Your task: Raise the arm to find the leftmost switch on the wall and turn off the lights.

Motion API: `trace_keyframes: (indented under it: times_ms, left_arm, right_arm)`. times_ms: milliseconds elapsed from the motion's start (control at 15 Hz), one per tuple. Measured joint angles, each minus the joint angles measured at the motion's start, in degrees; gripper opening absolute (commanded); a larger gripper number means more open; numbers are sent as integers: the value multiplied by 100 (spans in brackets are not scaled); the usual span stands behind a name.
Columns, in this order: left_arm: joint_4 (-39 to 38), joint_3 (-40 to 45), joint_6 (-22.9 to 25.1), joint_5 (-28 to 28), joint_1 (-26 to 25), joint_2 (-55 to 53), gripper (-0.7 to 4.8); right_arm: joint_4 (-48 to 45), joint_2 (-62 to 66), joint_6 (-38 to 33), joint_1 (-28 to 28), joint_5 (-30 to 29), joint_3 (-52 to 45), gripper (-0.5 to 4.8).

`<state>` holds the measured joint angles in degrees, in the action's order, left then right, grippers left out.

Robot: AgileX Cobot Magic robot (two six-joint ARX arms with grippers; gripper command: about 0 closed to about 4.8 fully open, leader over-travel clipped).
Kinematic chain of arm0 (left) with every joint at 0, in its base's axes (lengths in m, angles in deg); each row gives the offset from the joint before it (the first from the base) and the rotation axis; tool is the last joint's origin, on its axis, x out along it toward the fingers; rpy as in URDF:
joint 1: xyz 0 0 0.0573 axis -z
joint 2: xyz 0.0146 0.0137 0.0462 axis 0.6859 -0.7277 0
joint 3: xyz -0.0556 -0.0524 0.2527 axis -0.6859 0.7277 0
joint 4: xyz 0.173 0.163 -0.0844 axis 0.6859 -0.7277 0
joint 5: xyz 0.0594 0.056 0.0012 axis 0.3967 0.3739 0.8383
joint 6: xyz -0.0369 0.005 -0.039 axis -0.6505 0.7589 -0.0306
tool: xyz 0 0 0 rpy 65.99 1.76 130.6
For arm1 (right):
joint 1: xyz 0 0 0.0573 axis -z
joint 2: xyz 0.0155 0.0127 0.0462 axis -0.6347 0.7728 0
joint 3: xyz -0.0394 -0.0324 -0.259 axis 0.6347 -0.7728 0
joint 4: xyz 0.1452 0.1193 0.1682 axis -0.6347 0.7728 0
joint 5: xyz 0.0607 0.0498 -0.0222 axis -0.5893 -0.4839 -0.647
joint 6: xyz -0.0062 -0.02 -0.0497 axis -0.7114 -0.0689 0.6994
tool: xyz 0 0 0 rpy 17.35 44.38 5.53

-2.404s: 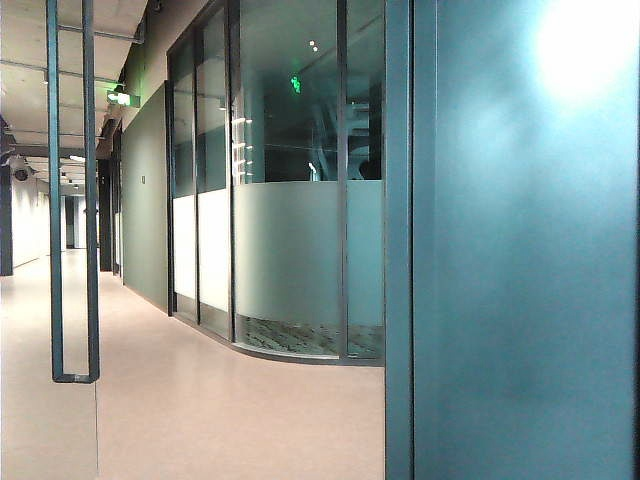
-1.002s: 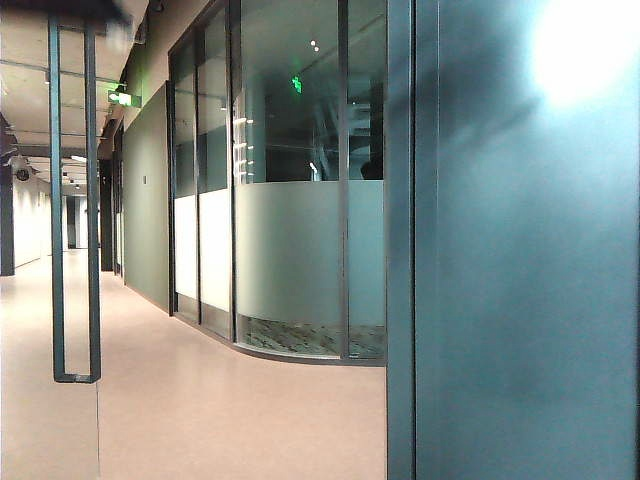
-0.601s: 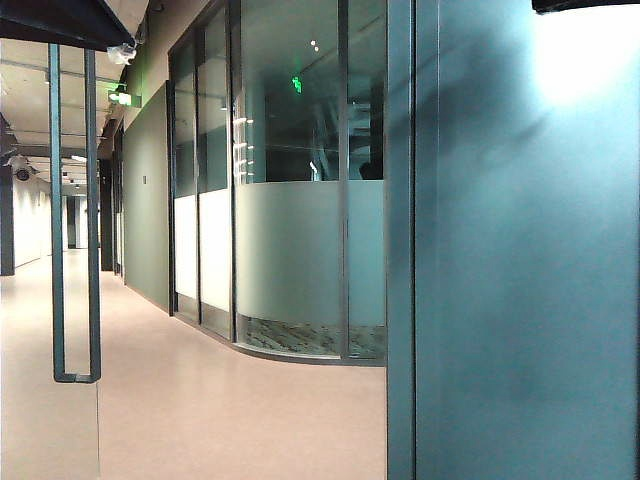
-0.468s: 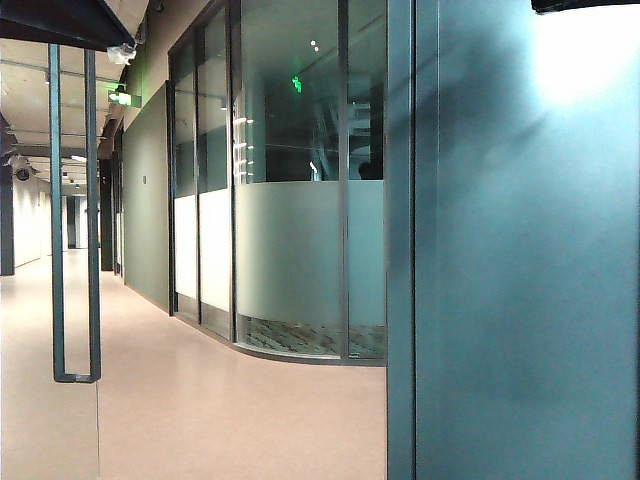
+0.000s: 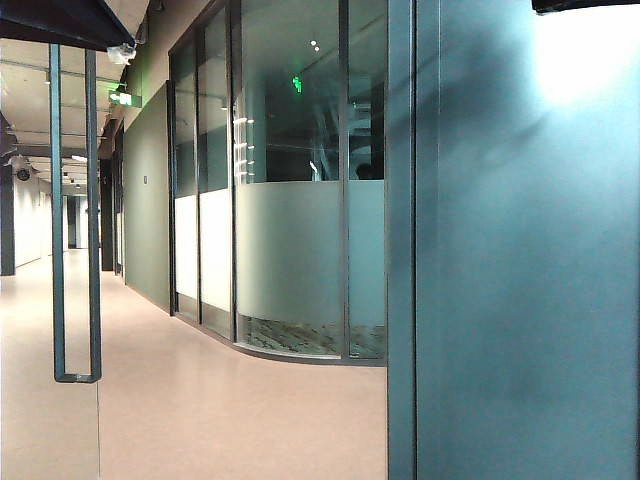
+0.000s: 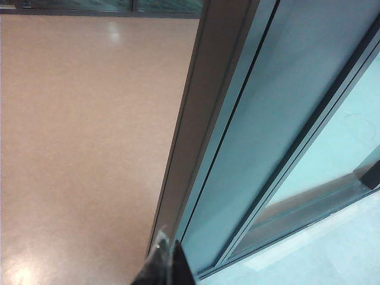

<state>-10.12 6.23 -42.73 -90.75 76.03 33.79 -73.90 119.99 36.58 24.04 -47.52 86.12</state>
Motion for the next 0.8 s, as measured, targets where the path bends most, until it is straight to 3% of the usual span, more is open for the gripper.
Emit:
trace_keyframes:
  times_ms: [134, 200, 334, 401, 468, 668, 801]
  left_arm:
    - [-210, 9, 127, 74, -2, 306, -5]
    - [-310, 7, 522, 330, -2, 669, -5]
    - [-584, 70, 815, 1167, -188, 1405, -5]
    - [-660, 223, 824, 1744, -498, 1801, -5]
    - [-673, 372, 826, 1902, -992, 2194, -5]
    - [-669, 876, 767, 1692, -2518, 3169, -5]
    - [-645, 1237, 758, 1497, -2935, 3617, -5]
  right_arm:
    - [11, 0, 0, 0, 0, 0, -1]
    - [9, 0, 0, 2, 2, 0, -1]
    - [9, 0, -2, -2, -2, 0, -1]
    - [11, 0, 0, 2, 2, 0, -1]
    - [9, 0, 0, 0, 0, 0, -1]
    - [7, 0, 0, 0, 0, 0, -1]
    - [9, 0, 0, 0, 2, 0, -1]
